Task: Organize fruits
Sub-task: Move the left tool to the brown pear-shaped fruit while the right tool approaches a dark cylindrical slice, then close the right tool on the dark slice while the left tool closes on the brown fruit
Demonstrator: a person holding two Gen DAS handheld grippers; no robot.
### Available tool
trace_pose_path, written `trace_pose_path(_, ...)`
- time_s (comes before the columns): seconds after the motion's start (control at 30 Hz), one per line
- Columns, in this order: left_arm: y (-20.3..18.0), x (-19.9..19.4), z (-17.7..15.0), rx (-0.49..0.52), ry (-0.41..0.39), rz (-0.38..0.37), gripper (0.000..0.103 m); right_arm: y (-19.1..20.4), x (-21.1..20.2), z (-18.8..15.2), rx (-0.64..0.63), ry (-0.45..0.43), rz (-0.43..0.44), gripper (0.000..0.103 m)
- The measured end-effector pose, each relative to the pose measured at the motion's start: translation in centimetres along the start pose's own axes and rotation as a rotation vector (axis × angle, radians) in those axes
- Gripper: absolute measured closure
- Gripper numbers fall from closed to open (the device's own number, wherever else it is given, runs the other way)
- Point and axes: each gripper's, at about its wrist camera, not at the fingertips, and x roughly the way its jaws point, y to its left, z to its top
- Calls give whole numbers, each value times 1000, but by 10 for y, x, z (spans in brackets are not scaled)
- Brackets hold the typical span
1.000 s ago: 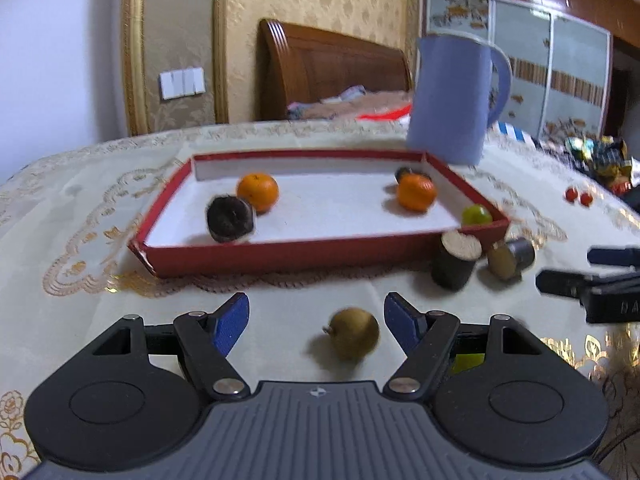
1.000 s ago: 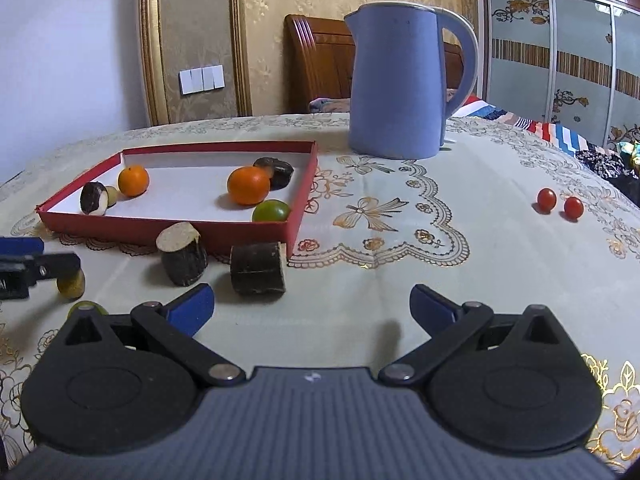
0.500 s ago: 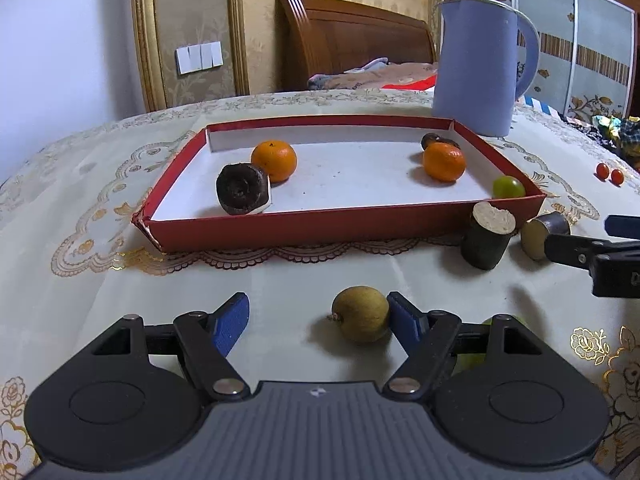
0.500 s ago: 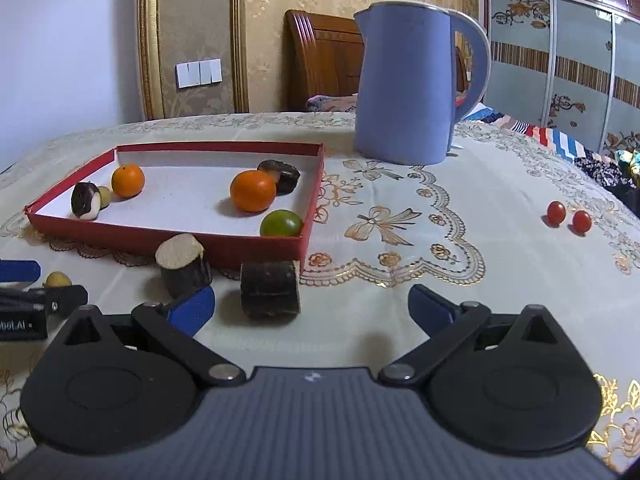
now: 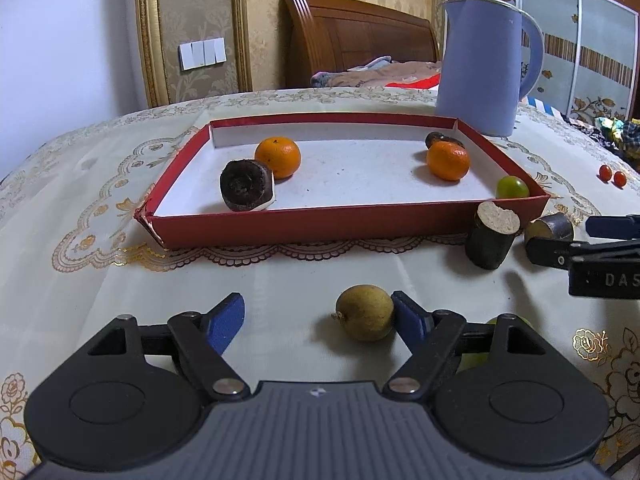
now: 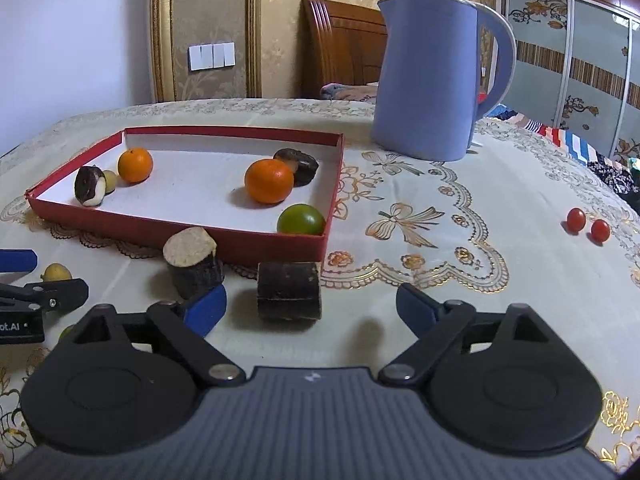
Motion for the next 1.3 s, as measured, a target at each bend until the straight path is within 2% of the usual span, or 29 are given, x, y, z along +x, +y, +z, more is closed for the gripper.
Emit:
trace_pose_path(0.17,-1,0,0,1,0,1,24,-2,5,2,15,17,10,19)
trace_pose_path(0.3,0,0,0,2,0,1,24,-2,9,2,20,34,24,30)
trace_pose_path(0.7,0,0,0,2,-3,6,24,-1,11,2,12,51,23,33)
trace_pose_path(0.77,0,-1,0,2,-5,8,24,0,11,2,7,48,23,37)
trace_pose_path(0.83,0,-2,0,1,-12,14,24,1,10,1,2,43,23,46)
trace_pose_path(1.07,-1,-3,0,11,-19,10,42,3,10,1,-9,37,34,57)
trace_pose_path(1.2,-2,-4,0,18,-20,0,48,4,9,1,-15,34,39,65)
trace_pose_path(1.3,-4,-5,-1,33,-24,-13,58,5,9,1,-20,32,41,66)
